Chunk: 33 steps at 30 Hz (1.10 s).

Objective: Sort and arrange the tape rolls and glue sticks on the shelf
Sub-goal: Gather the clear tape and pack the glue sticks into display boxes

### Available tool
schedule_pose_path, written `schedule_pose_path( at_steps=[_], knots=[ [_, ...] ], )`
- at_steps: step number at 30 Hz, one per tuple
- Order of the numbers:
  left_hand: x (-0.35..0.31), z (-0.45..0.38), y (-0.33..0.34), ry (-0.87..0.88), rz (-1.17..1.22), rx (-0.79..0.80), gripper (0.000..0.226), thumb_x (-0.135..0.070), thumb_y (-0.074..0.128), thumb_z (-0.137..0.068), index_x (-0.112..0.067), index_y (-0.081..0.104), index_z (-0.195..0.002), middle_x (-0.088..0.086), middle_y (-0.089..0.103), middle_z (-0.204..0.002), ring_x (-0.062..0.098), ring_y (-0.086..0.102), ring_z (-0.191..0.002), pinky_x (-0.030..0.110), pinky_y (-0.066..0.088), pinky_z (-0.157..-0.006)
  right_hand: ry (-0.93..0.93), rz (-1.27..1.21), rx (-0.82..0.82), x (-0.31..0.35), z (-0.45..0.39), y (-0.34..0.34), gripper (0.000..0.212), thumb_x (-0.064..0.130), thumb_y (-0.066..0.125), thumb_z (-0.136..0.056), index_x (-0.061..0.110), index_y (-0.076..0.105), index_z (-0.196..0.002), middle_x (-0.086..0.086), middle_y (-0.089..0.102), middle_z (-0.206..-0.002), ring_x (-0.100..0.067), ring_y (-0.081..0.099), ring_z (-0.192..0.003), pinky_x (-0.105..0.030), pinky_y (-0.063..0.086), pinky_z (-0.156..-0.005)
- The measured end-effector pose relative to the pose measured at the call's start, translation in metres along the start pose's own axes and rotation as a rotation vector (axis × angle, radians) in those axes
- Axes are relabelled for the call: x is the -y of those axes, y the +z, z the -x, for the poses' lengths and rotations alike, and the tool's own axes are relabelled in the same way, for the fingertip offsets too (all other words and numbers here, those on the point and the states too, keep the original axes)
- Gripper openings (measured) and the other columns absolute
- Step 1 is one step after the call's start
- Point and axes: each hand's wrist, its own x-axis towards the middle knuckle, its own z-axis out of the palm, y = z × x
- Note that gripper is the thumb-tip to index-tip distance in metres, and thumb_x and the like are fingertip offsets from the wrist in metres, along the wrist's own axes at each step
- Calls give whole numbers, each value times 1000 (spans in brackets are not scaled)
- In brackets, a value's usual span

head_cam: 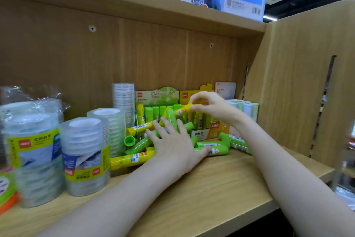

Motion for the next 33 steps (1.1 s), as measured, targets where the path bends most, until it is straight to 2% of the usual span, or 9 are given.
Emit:
schedule_pose_path(
  at_steps=[3,5,7,10,15,19,25,30,33],
  knots=[
    [1,0,1,-8,-4,-6,104,-81,24,-78,-12,-10,-148,27,-13,-152,51,-11,-137,63,0,-108,25,-364,-279,-2,3,-11,13,0,57,-89,2,58,-101,-12,62,-93,-10,63,-72,-19,54,-65],
    [2,1,0,2,-8,-8,103,-81,23,-78,-14,-10,-148,25,-9,-153,51,-10,-138,62,0,-109,38,-345,-459,-4,2,-14,10,5,57,-90,6,57,-99,-9,63,-87,-5,62,-64,-13,49,-55],
    [2,1,0,11,-3,-8,102,-81,23,-78,-15,-12,-148,21,-6,-155,49,-9,-138,62,-1,-109,23,-146,-559,-8,1,-14,7,12,60,-89,11,56,-94,-4,63,-84,-9,59,-69,-8,45,-57],
    [2,1,-1,15,-3,-11,102,-80,23,-79,-13,-11,-148,19,-2,-156,46,-7,-140,62,-1,-109,-37,179,-467,-13,0,-8,5,14,62,-87,13,57,-89,-1,62,-81,-12,55,-72,-9,41,-65],
    [1,2,-1,14,-12,-22,102,-79,23,-80,-11,-8,-148,19,3,-156,45,-4,-141,62,-3,-110,-67,378,-317,-11,-1,6,13,19,64,-86,7,61,-91,-7,64,-82,-18,56,-75,-34,49,-75],
    [1,3,-1,13,-12,-44,103,-79,24,-80,-8,-7,-148,21,9,-154,45,-1,-141,62,-2,-109,-53,505,-205,-7,-2,16,17,24,62,-88,9,62,-96,-7,63,-95,-21,56,-94,-31,44,-77],
    [-1,5,-4,-24,1,-20,106,-78,25,-80,-4,-7,-147,25,0,-154,51,-9,-138,63,-2,-108,61,644,-182,-2,-9,16,22,30,58,-90,12,64,-102,-5,52,-117,-23,37,-117,-38,31,-95],
    [-1,5,-3,-35,15,2,106,-79,26,-80,-3,-8,-147,27,-2,-153,52,-10,-137,64,-2,-107,51,630,-237,-5,-6,20,21,31,59,-90,15,66,-102,-2,46,-120,-19,37,-116,-38,28,-97],
    [-2,3,-3,-37,18,-2,106,-78,26,-80,-3,-9,-147,26,-1,-153,52,-10,-137,65,-2,-107,-120,319,-299,4,-8,19,24,23,58,-91,20,65,-113,-2,52,-118,-16,43,-110,-28,31,-91]
  ],
)
